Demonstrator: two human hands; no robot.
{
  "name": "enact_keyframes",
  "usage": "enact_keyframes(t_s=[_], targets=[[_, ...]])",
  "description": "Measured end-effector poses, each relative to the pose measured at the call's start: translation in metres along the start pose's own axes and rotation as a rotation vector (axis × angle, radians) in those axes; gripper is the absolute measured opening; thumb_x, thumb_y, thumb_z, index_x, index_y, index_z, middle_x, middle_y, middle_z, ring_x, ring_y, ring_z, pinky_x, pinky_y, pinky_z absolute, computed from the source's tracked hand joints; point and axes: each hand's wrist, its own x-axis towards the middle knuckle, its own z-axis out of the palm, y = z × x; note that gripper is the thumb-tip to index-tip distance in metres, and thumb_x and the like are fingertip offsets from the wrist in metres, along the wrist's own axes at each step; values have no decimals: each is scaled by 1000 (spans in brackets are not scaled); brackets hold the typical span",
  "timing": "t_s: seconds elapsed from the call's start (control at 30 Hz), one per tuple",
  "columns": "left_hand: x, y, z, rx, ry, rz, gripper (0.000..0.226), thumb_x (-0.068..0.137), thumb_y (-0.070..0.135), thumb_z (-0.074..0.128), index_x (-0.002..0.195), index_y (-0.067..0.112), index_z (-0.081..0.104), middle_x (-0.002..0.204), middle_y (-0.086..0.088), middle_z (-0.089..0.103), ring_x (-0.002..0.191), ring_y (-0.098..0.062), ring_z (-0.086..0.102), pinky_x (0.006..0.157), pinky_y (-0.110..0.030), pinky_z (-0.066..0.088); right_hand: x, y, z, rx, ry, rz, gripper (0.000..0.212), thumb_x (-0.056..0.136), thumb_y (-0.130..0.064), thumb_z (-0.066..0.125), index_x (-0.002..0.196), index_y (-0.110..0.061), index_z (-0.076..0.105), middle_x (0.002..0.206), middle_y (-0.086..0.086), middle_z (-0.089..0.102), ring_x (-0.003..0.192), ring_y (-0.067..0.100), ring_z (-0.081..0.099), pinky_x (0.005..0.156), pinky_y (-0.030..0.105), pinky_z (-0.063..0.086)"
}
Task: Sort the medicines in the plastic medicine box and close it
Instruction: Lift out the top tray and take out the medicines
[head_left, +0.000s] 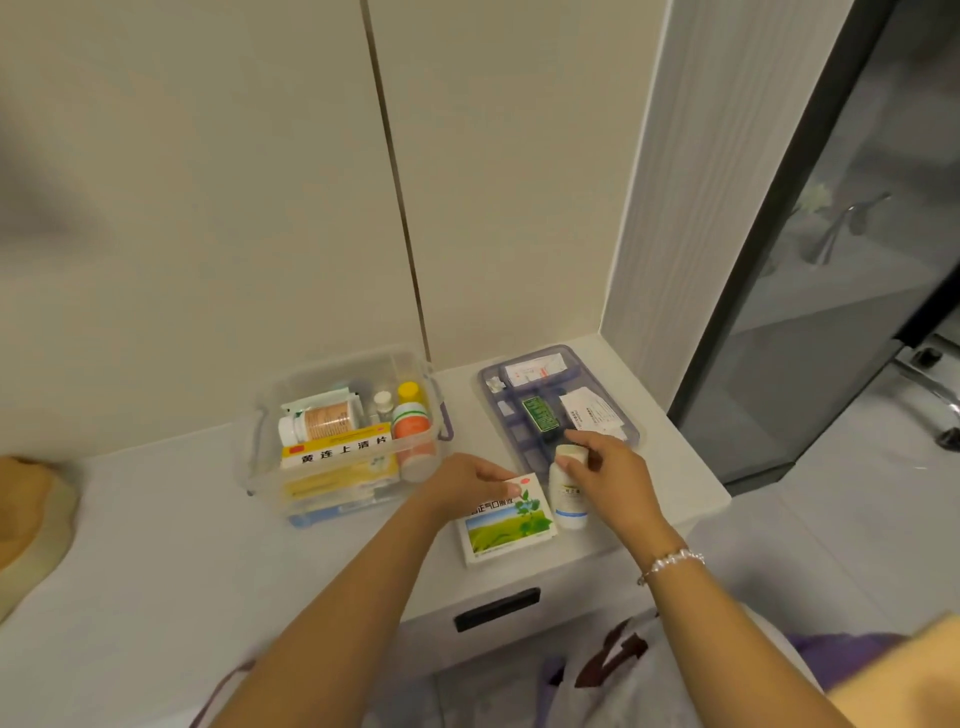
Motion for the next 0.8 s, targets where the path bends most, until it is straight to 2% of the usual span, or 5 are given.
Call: enact_keyframes(t_s=[0.23, 0.33, 0.47, 0.57, 0.8], targets=[[-7, -3, 10, 33, 114, 70, 29, 85, 30, 63, 110, 17, 69, 112, -3, 70, 87, -13, 63, 72, -20, 48, -2, 5, -3, 22, -100, 18, 32, 89, -19, 57, 121, -23, 54, 125, 3, 58, 99, 13, 53, 82, 22, 43], [-13, -3, 18, -46, 201, 78, 28, 87, 30, 60, 110, 17, 68, 116, -3, 68, 89, -8, 57, 78, -19, 45, -6, 4, -4, 16, -84, 10, 31, 88, -17, 57, 118, -23, 54, 124, 3, 57, 108, 20, 55, 86, 26, 44], [-21, -7, 31, -86, 278, 27, 35, 86, 35, 59, 118, 22, 61, 126, -1, 61, 112, -16, 54, 103, -38, 41, -13, 5, -8, 9, -42, -37, 36, 84, -14, 63, 119, -24, 58, 131, 1, 55, 117, 22, 52, 94, 28, 43], [-26, -11, 38, -63, 358, 1, 37, 83, 38, 63, 117, 26, 60, 126, 0, 57, 118, -20, 50, 105, -46, 37, -15, 8, -10, -4, -30, -59, 36, 82, -13, 65, 117, -24, 60, 130, 1, 56, 115, 22, 54, 91, 23, 41], [-22, -4, 37, -41, 305, 9, 34, 81, 37, 66, 114, 29, 63, 125, 0, 59, 116, -20, 51, 103, -46, 39, -14, 6, 0, -22, 10, -86, 32, 79, -12, 69, 108, -24, 63, 121, -1, 59, 112, 20, 54, 92, 22, 41]])
